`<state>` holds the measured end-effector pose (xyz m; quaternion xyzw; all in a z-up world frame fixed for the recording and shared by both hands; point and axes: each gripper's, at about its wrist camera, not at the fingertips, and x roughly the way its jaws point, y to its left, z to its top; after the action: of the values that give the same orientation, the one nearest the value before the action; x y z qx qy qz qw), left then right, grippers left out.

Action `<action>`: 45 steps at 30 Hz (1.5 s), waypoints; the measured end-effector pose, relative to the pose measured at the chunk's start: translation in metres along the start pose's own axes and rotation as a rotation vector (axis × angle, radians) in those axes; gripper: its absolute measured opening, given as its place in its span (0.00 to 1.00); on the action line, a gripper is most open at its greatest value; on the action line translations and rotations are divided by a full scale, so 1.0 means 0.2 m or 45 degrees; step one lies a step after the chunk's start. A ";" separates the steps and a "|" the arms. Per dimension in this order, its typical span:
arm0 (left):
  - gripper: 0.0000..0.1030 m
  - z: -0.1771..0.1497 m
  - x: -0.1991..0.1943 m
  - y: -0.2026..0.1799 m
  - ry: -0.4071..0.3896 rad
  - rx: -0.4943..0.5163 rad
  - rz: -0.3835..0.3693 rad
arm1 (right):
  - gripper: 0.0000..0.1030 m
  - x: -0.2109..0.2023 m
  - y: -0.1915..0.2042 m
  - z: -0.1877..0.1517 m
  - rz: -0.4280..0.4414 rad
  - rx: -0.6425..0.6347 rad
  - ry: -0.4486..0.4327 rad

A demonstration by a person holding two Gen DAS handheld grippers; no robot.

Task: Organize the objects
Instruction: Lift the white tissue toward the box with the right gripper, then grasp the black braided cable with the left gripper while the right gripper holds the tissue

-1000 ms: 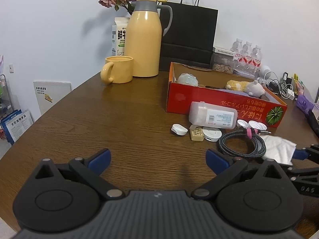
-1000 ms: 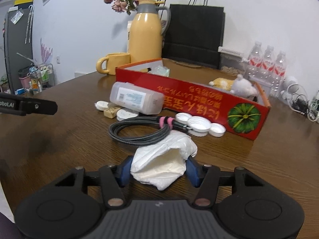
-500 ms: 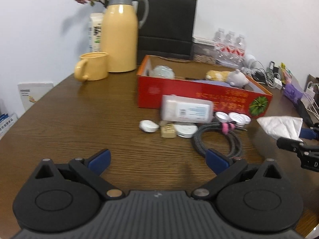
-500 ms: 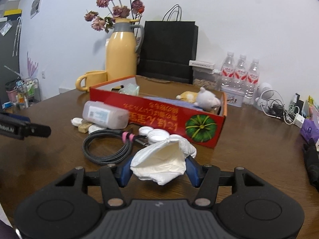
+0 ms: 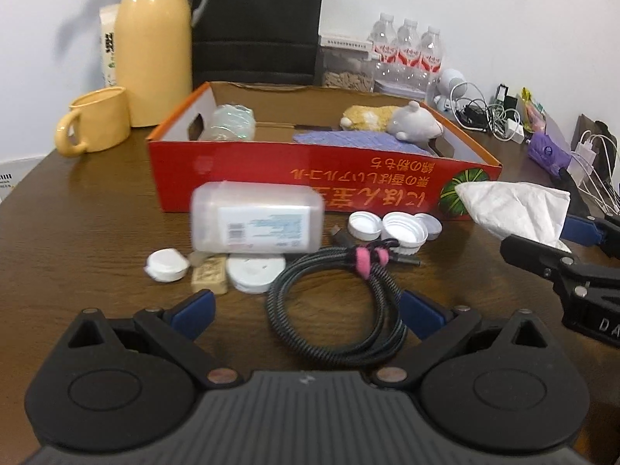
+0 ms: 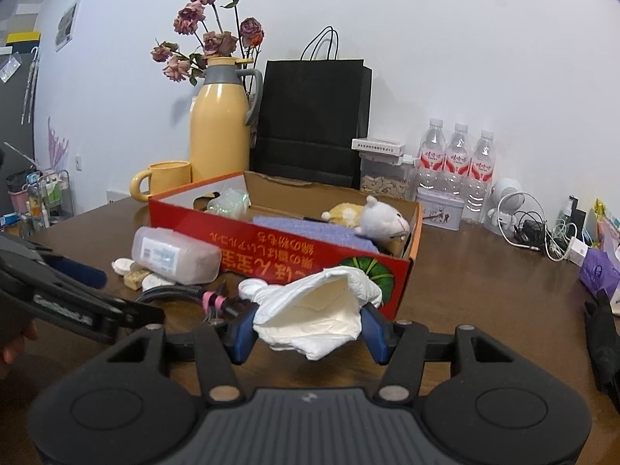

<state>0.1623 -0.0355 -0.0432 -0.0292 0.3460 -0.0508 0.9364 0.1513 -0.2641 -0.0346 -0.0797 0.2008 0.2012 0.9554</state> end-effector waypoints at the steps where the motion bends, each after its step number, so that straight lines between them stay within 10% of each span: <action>1: 1.00 0.02 0.02 -0.01 0.017 0.001 -0.004 | 0.53 0.01 -0.01 0.00 0.004 0.002 -0.003; 21: 1.00 0.07 0.17 -0.13 0.212 0.045 0.047 | 0.54 0.05 -0.09 -0.05 0.067 0.085 -0.046; 45: 0.89 -0.02 0.11 -0.15 0.094 0.076 0.084 | 0.54 0.03 -0.07 -0.06 0.040 0.071 -0.063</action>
<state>0.1747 -0.0684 -0.0570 0.0120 0.3794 -0.0312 0.9246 0.1576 -0.2784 -0.0475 -0.0448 0.1840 0.2123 0.9587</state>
